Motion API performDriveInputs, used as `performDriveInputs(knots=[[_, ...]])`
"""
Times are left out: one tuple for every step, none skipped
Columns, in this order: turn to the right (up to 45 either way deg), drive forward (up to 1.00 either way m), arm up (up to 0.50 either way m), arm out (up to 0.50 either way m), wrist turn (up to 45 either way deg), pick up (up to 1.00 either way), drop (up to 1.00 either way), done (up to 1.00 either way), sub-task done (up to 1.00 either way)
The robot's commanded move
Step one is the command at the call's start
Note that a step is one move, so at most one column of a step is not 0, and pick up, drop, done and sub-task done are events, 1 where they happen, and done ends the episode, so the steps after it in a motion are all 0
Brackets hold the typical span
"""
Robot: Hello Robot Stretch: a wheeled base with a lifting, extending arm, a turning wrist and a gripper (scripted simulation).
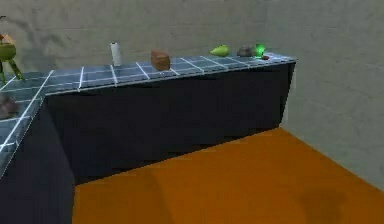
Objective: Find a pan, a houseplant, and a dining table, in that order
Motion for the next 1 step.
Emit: performDriveInputs(knots=[[6.0, 0.0, 0.0, 0.0, 0.0, 0.0, 0.0, 0.0, 0.0]])
